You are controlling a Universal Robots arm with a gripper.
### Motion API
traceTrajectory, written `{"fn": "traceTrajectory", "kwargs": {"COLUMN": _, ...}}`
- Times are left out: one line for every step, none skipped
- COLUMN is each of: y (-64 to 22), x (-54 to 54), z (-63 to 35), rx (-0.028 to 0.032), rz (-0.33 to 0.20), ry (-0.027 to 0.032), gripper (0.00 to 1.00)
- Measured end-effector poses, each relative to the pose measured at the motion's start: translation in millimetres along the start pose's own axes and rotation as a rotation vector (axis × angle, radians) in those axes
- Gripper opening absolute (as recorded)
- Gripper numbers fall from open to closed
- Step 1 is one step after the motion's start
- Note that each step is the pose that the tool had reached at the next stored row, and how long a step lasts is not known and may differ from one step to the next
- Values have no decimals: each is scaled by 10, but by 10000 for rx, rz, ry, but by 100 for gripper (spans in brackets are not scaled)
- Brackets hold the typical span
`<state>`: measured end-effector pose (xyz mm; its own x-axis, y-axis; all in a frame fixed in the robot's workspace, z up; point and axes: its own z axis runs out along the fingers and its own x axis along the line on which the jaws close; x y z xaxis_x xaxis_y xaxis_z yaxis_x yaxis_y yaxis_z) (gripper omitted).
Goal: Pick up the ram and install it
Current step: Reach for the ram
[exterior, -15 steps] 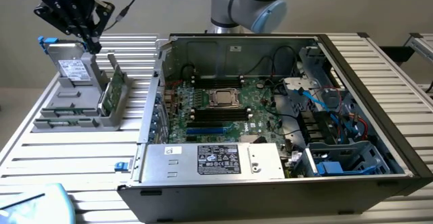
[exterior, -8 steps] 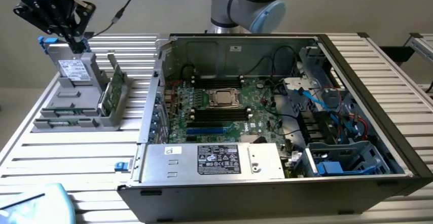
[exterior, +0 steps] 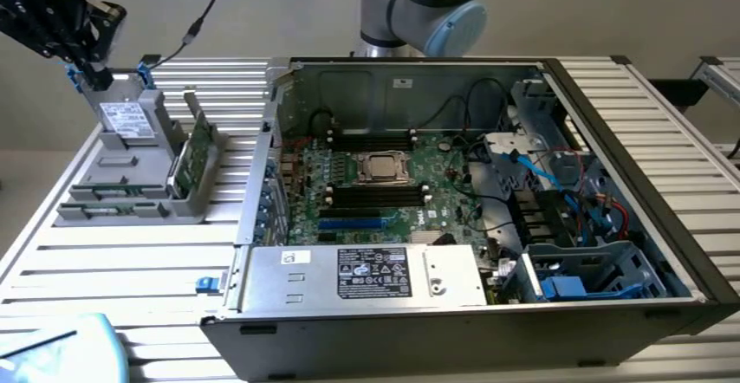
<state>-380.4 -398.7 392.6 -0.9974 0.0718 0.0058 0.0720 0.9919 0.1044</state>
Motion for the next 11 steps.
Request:
{"fn": "traceTrajectory", "kwargs": {"y": -3, "x": 46, "z": 0, "rx": -15, "rz": 1, "ry": 11, "gripper": 10}}
{"fn": "traceTrajectory", "kwargs": {"y": -7, "x": 93, "z": -1, "rx": -28, "rz": 2, "ry": 24, "gripper": 10}}
{"fn": "traceTrajectory", "kwargs": {"y": -10, "x": 138, "z": -1, "rx": -42, "rz": 3, "ry": 37, "gripper": 10}}
{"fn": "traceTrajectory", "kwargs": {"y": -14, "x": 184, "z": 0, "rx": -55, "rz": 4, "ry": 48, "gripper": 10}}
{"fn": "traceTrajectory", "kwargs": {"y": -17, "x": 231, "z": -1, "rx": -65, "rz": 5, "ry": 63, "gripper": 10}}
{"fn": "traceTrajectory", "kwargs": {"y": -20, "x": 273, "z": -1, "rx": -74, "rz": 7, "ry": 76, "gripper": 10}}
{"fn": "traceTrajectory", "kwargs": {"y": -23, "x": 319, "z": -1, "rx": -84, "rz": 9, "ry": 93, "gripper": 10}}
{"fn": "traceTrajectory", "kwargs": {"y": -26, "x": 363, "z": -1, "rx": -90, "rz": 11, "ry": 114, "gripper": 10}}
{"fn": "traceTrajectory", "kwargs": {"y": -28, "x": 396, "z": -1, "rx": -91, "rz": 14, "ry": 136, "gripper": 10}}
{"fn": "traceTrajectory", "kwargs": {"y": -29, "x": 409, "z": 0, "rx": -90, "rz": 18, "ry": 161, "gripper": 10}}
{"fn": "traceTrajectory", "kwargs": {"y": -30, "x": 409, "z": 0, "rx": -89, "rz": 18, "ry": 183, "gripper": 10}}
